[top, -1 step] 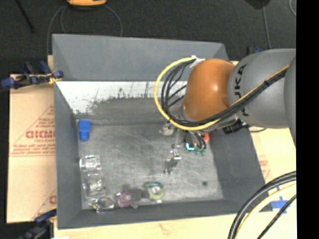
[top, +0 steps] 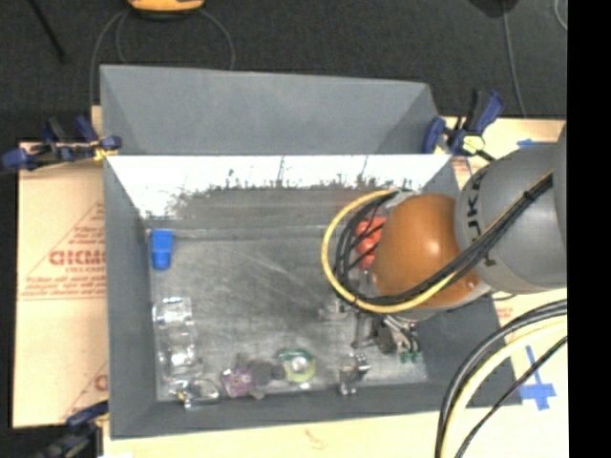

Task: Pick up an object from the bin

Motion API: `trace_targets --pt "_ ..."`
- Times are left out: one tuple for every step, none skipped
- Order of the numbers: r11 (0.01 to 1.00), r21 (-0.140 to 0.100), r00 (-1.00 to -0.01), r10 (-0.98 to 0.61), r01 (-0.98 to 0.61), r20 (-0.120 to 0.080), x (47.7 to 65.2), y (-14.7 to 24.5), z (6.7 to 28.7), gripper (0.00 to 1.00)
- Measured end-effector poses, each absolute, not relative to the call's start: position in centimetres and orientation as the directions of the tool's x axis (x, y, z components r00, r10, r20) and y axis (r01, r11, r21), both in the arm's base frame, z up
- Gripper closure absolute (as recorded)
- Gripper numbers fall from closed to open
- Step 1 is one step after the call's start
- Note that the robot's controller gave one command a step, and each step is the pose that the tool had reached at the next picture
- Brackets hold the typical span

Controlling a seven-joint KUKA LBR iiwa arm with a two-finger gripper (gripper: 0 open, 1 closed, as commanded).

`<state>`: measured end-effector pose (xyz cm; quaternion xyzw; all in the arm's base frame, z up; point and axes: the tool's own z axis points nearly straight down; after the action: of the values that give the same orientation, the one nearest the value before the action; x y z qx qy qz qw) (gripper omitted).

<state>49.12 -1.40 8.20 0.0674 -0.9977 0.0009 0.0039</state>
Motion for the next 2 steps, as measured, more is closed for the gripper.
trace_targets --pt "0.999 0.001 -0.999 0.047 0.047 -0.017 48.42 3.49 7.39 0.00" --pt "0.999 0.001 -0.999 0.047 0.047 -0.015 48.43 3.52 7.49 1.00"
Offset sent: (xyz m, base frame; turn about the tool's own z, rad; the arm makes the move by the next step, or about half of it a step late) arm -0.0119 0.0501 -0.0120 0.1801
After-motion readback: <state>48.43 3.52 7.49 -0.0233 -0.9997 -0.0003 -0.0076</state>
